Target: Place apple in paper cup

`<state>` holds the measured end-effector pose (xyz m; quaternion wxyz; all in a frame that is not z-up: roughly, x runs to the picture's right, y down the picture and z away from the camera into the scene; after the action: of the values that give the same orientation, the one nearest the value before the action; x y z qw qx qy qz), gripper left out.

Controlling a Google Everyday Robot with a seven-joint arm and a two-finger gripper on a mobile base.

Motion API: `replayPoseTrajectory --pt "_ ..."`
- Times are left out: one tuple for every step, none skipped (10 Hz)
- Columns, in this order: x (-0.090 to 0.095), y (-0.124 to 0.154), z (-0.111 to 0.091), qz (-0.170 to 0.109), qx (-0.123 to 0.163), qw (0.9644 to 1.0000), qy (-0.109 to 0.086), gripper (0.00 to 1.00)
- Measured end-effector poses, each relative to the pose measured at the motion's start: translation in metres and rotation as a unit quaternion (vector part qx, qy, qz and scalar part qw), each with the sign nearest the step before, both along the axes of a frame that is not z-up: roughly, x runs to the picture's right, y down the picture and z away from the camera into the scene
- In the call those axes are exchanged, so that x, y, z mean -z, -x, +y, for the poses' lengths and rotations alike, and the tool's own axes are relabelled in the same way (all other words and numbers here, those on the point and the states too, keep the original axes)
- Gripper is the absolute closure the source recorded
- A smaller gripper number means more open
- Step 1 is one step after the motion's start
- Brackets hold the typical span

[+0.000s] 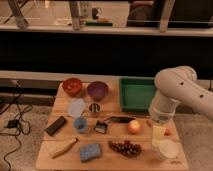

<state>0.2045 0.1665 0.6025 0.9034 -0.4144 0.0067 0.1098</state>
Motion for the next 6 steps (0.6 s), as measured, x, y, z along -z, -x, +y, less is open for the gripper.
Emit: replayPoseTrajectory --pt "-0.001 0.000 0.000 -0.001 0.000 1.0000 0.001 0.00" --pt "-0.001 0.001 0.000 -0.001 0.000 1.0000 0.001 0.00" --pt "-0.001 0.000 0.000 -0.001 0.000 1.0000 0.001 0.00" --pt "-0.001 0.001 0.001 -0.002 0.000 1.0000 0.001 0.00" --pt "-0.001 0.003 0.007 -0.011 0.009 0.9999 0.005 0.00" --pt "0.000 0.011 0.016 -0.024 0.020 0.9995 0.008 0.00"
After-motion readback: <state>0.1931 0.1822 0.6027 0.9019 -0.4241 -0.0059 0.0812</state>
